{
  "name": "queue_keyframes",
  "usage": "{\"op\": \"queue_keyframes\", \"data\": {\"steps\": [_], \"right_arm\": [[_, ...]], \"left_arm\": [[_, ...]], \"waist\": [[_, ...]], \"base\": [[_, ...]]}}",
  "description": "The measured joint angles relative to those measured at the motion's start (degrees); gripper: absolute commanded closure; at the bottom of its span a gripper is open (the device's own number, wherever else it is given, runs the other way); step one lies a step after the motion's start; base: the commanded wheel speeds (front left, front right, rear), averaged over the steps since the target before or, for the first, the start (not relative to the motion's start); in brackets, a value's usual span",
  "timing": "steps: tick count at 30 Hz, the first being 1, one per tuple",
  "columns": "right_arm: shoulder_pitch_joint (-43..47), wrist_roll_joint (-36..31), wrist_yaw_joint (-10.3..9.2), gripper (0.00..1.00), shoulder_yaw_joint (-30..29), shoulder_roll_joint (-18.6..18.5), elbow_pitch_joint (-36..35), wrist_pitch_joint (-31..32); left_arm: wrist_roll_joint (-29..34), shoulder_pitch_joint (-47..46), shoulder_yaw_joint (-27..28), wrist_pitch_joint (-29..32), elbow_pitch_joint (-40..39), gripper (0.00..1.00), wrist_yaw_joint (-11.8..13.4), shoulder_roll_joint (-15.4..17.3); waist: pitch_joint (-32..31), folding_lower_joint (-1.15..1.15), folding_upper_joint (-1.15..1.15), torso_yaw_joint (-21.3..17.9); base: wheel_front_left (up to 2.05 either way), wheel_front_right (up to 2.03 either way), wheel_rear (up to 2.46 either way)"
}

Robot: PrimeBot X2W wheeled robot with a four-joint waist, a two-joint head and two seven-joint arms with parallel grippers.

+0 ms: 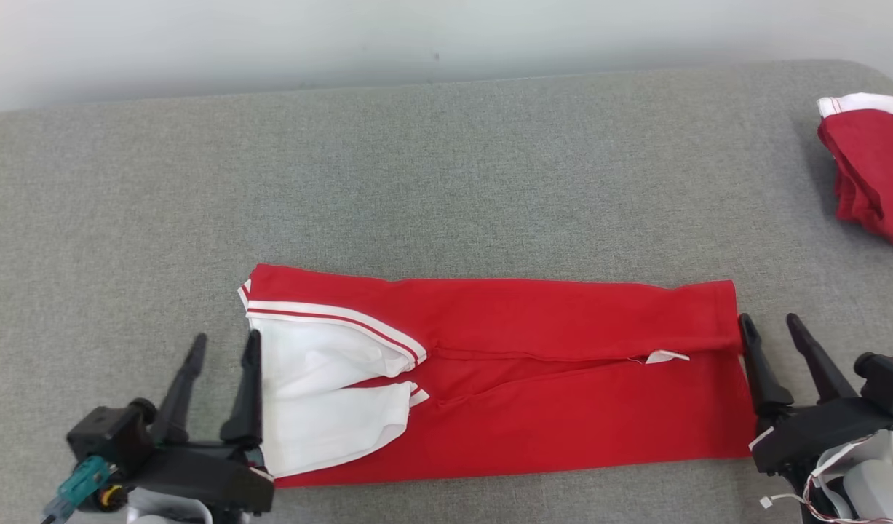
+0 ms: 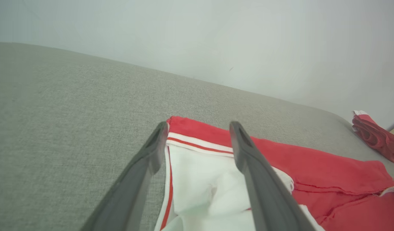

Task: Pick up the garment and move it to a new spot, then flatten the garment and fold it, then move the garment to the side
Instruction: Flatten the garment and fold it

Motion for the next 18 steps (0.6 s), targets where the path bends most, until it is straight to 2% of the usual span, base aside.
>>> {"op": "queue_keyframes", "data": {"steps": [9, 13, 18], "right_arm": [[0.31, -0.40, 0.00, 0.00, -1.99, 0.49, -0.86, 1.99], [-0.78, -0.48, 0.00, 0.00, -3.00, 1.77, 1.52, 3.93], [-1.82, -0.99, 0.00, 0.00, -3.44, 3.60, 5.71, 5.68]], "left_arm": [[16.07, 4.36, 13.79, 0.00, -5.83, 0.00, -1.93, -7.57], [22.84, 6.27, 17.28, 0.00, -6.55, 0.00, -3.86, -10.50], [27.18, 7.77, 20.58, 0.00, -6.22, 0.00, -6.13, -13.54]], "waist": [[-0.04, 0.00, 0.00, 0.50], [-0.15, 0.00, 0.00, 0.91], [-0.34, 0.00, 0.00, 1.56]], "base": [[0.00, 0.00, 0.00], [0.00, 0.00, 0.00], [0.00, 0.00, 0.00]]}}
